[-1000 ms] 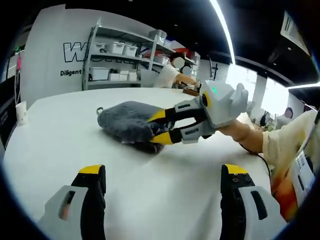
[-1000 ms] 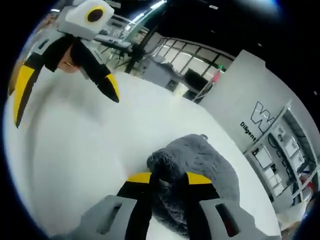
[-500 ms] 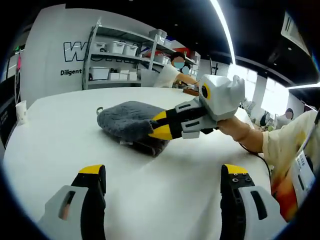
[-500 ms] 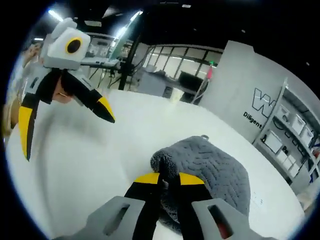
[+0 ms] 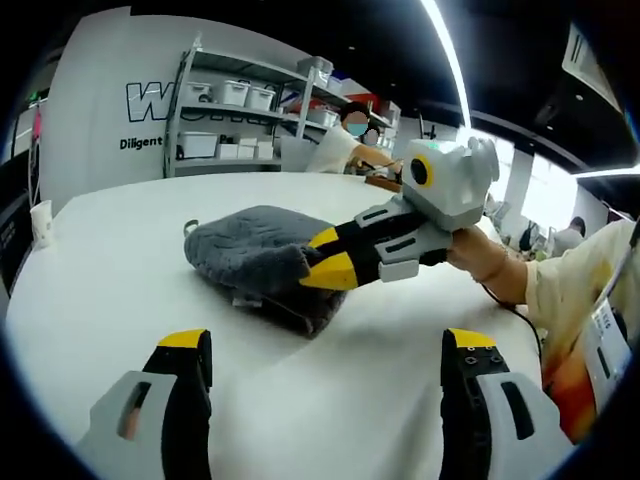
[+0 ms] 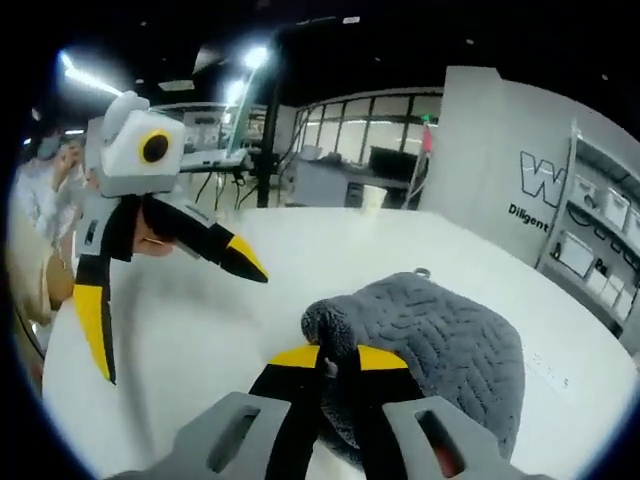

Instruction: Open the folded towel by lifting each exposed corner and separating the folded layers until the towel lies flat within the target outline without major curled edges

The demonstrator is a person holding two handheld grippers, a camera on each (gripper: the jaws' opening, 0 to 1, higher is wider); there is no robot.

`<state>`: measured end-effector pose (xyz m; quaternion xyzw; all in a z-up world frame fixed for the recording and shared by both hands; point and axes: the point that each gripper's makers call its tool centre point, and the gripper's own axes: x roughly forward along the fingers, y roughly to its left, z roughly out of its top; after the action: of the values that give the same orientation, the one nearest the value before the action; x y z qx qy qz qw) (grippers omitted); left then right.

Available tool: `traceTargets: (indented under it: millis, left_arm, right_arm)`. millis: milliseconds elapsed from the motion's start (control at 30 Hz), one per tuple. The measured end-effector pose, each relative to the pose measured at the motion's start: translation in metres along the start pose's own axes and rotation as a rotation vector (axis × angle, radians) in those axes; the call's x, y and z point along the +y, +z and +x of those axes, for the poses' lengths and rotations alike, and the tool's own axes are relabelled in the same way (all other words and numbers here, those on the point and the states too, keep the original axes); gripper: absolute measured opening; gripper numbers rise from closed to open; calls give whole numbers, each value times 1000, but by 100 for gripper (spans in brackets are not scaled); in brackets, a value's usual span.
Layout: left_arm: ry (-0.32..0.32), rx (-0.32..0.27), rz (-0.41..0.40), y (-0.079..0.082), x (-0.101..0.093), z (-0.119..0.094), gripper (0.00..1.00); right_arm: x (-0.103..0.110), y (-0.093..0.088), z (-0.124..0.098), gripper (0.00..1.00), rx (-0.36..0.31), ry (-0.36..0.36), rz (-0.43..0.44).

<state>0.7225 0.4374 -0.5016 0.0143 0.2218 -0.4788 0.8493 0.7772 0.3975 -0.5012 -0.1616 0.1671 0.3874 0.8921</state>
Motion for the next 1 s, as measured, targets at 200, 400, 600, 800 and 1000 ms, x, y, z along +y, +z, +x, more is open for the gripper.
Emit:
traceTargets:
  millis: [200, 400, 600, 800, 1000]
  left_arm:
    - [4, -1, 1, 0, 0, -1, 94]
    - [2, -1, 1, 0, -1, 0, 94]
    - [3, -2, 2, 1, 0, -1, 94]
    - [5, -8, 5, 2, 0, -3, 94]
    - [3, -7, 3, 2, -1, -3, 94]
  right_arm:
    - [11, 7, -2, 5, -25, 27, 22]
    - [22, 17, -6, 5, -58, 59, 55]
    - [22, 29, -11, 4, -110, 70, 128]
    - [16, 37, -17, 4, -145, 67, 197]
    - [7, 43, -31, 4, -200, 49, 223]
